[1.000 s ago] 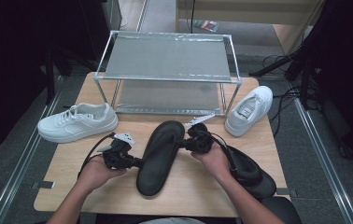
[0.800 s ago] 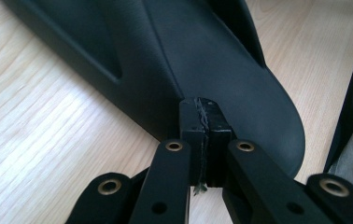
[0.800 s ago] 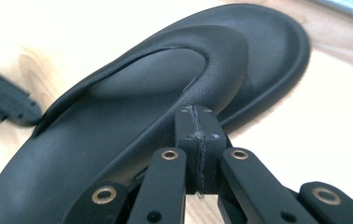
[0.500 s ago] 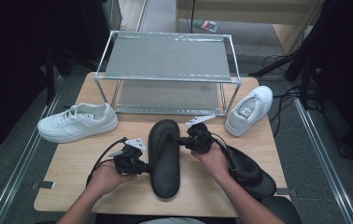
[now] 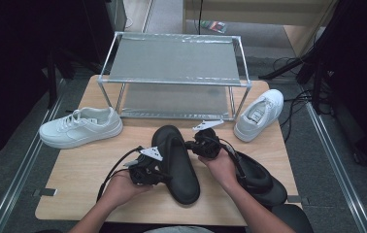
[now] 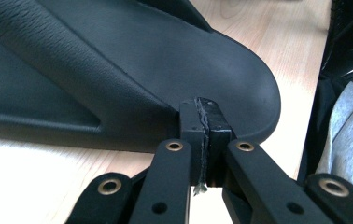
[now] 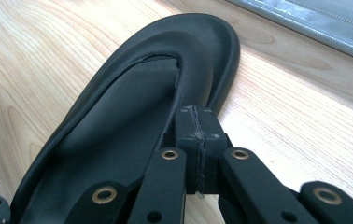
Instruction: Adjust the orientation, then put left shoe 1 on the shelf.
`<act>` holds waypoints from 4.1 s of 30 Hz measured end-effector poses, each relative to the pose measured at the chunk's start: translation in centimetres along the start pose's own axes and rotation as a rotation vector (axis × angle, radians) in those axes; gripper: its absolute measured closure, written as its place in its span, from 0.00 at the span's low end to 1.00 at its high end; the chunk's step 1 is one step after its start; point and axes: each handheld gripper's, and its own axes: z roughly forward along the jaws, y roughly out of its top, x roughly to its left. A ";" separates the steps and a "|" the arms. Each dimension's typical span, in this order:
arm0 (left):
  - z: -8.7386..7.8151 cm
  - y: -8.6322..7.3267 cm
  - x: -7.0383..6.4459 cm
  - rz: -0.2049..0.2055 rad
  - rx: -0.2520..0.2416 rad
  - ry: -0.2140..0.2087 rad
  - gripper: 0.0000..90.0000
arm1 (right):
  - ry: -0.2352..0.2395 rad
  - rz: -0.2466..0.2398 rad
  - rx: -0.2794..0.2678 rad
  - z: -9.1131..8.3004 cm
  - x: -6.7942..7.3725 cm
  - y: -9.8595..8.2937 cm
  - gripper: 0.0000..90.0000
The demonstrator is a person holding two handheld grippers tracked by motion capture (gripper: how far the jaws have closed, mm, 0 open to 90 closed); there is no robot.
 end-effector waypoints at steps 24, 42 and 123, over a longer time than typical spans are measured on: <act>-5.7 1.4 3.8 -0.082 -0.115 0.093 0.60 | 0.068 0.026 -0.088 -2.7 0.2 -1.3 0.70; -7.5 2.9 6.1 -0.077 -0.135 0.126 0.50 | 0.073 0.039 -0.070 -2.8 1.6 -3.4 0.58; -9.7 4.2 8.3 -0.085 -0.176 0.135 0.45 | -0.223 0.301 -0.194 4.8 -4.2 4.8 0.92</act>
